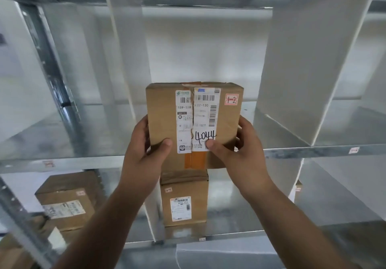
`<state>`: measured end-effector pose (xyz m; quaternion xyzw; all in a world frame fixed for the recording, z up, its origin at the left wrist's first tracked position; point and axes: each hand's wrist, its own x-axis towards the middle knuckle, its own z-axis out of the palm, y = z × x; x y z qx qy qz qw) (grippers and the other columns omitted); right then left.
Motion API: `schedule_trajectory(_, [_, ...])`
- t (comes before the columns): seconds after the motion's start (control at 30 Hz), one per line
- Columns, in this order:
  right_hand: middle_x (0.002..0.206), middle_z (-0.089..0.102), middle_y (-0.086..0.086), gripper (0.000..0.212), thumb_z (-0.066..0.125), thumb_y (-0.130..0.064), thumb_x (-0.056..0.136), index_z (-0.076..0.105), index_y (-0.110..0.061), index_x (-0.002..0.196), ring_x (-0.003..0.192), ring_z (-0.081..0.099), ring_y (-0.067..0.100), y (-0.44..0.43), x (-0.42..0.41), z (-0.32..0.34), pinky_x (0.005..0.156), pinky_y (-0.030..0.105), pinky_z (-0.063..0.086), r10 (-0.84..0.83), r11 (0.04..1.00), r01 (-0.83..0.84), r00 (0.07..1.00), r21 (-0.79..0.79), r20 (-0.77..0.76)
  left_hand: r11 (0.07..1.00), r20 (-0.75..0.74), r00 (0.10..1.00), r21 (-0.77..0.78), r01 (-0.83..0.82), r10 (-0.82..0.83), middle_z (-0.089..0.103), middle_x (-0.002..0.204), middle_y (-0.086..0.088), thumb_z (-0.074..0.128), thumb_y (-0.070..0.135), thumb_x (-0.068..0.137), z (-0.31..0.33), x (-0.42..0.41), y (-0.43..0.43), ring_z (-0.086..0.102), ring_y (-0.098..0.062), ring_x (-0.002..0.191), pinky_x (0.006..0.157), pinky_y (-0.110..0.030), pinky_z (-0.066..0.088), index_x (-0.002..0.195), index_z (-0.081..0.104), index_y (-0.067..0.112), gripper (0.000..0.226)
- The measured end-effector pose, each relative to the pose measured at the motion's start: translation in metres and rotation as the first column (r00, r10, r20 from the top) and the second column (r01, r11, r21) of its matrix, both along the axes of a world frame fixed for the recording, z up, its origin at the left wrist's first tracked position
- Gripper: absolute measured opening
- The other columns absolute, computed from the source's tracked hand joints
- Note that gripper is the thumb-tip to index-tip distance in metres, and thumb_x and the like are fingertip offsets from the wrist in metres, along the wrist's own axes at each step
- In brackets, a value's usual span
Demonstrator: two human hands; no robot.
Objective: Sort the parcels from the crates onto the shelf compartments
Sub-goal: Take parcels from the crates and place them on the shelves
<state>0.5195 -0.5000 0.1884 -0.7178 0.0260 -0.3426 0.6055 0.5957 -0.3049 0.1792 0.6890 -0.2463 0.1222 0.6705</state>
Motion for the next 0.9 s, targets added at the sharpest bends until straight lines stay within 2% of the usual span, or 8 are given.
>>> schedule_trajectory(0.1, [0.121,0.071,-0.028,0.075,0.09,-0.013,0.083,0.051,-0.03,0.145,0.111,0.068,-0.004,-0.002,0.005,-0.005,0.082,0.015,0.059,-0.002,1.0,0.002,1.0,0.003,-0.004,0.999,0.009,1.0,0.016,-0.029,0.029,0.068,0.138,0.006,0.063,0.006,0.102,-0.007,0.004,-0.002,0.064,-0.015,0.13,0.104,-0.039,0.057,0.152,0.044,0.022,0.055])
schedule_trajectory(0.3, [0.12,0.073,-0.019,0.071,0.089,-0.013,0.083,0.051,-0.035,0.139,0.107,0.07,-0.002,-0.013,0.031,0.0,0.079,0.015,0.06,-0.016,1.0,0.017,0.998,0.013,-0.058,0.991,-0.039,0.995,0.098,-0.087,0.091,0.067,0.134,0.012,0.061,0.007,0.104,0.001,0.023,-0.016,0.066,-0.005,0.12,0.099,-0.021,0.055,0.153,0.041,0.027,0.057])
schedule_trajectory(0.37, [0.122,0.069,-0.021,0.072,0.089,-0.016,0.085,0.046,-0.039,0.137,0.106,0.069,-0.003,-0.015,0.041,0.005,0.076,0.015,0.06,-0.025,1.0,0.024,0.995,-0.008,-0.097,0.989,-0.071,0.993,0.124,-0.084,0.093,0.065,0.13,0.012,0.06,0.009,0.105,0.006,0.031,-0.021,0.065,-0.001,0.112,0.084,-0.008,0.054,0.152,0.04,0.026,0.055])
schedule_trajectory(0.43, [0.123,0.066,-0.019,0.072,0.088,-0.016,0.086,0.042,-0.04,0.136,0.109,0.069,0.004,-0.018,0.051,0.01,0.085,0.024,0.062,-0.028,1.0,0.026,0.991,-0.013,-0.128,0.984,-0.09,0.99,0.151,-0.094,0.109,0.062,0.126,0.014,0.059,0.011,0.106,0.011,0.04,-0.026,0.063,0.0,0.108,0.072,-0.001,0.05,0.152,0.038,0.026,0.053])
schedule_trajectory(0.57, [0.12,0.059,-0.018,0.073,0.084,-0.018,0.09,0.036,-0.034,0.143,0.118,0.064,0.016,-0.018,0.073,0.017,0.101,0.041,0.059,-0.046,0.998,0.035,0.98,-0.06,-0.195,0.972,-0.135,0.974,0.171,-0.159,0.183,0.058,0.117,0.016,0.055,0.007,0.107,0.019,0.06,-0.038,0.06,-0.012,0.115,0.077,-0.009,0.047,0.153,0.038,0.022,0.052])
schedule_trajectory(0.7, [0.121,0.057,-0.015,0.078,0.083,-0.02,0.092,0.032,-0.029,0.15,0.114,0.059,0.014,-0.015,0.097,0.019,0.103,0.036,0.054,-0.079,0.994,0.06,0.971,-0.089,-0.226,0.956,-0.233,0.936,0.188,-0.224,0.265,0.055,0.127,0.008,0.05,0.013,0.11,0.026,0.076,-0.05,0.056,-0.014,0.106,0.048,-0.007,0.043,0.159,0.03,0.033,0.057])
schedule_trajectory(0.77, [0.13,0.059,-0.01,0.079,0.083,-0.021,0.092,0.031,-0.029,0.151,0.116,0.059,0.016,-0.014,0.109,0.02,0.106,0.04,0.053,-0.078,0.995,0.059,0.966,-0.086,-0.245,0.94,-0.249,0.919,0.236,-0.248,0.305,0.053,0.127,0.008,0.047,0.016,0.111,0.03,0.082,-0.053,0.055,-0.013,0.095,0.042,-0.009,0.041,0.16,0.025,0.036,0.058])
schedule_trajectory(0.9, [0.129,0.062,-0.006,0.077,0.081,-0.016,0.093,0.031,-0.026,0.151,0.129,0.061,0.024,-0.013,0.127,0.019,0.11,0.042,0.051,-0.081,0.995,0.064,0.968,-0.078,-0.236,0.927,-0.273,0.9,0.261,-0.27,0.339,0.058,0.132,0.006,0.045,0.019,0.111,0.033,0.1,-0.056,0.054,-0.017,0.098,0.058,-0.017,0.036,0.161,0.023,0.036,0.058])
